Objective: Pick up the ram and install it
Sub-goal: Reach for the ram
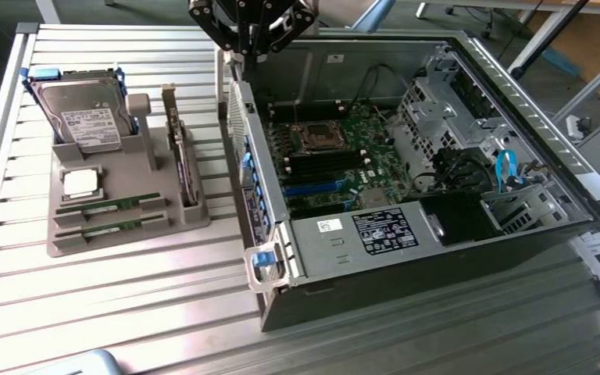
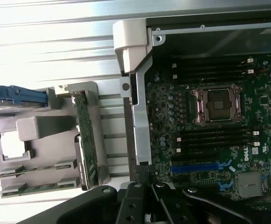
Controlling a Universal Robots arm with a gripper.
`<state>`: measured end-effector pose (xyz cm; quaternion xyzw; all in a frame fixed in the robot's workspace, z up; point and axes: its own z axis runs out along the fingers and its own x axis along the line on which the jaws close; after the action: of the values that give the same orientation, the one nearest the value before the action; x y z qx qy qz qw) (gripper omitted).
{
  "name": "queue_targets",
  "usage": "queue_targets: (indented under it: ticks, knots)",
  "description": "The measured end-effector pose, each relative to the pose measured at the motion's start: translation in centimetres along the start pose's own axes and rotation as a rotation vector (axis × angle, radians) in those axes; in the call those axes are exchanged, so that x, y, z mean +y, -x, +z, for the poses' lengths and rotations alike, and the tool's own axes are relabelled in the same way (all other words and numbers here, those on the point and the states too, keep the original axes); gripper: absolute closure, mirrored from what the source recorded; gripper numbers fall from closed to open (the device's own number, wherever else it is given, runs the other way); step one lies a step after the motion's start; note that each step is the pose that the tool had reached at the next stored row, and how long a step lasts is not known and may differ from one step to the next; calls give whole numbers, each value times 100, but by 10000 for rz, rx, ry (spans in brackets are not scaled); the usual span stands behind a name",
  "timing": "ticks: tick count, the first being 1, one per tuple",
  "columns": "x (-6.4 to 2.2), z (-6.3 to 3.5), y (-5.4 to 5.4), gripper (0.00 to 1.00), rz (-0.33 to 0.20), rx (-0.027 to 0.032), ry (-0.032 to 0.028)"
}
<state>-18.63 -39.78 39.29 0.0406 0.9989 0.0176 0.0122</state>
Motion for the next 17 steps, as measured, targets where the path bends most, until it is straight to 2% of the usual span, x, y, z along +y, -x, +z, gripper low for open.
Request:
queue_targets:
  ticks: [17]
  knots:
    - [-9,-3,-104,90,-1,0,0]
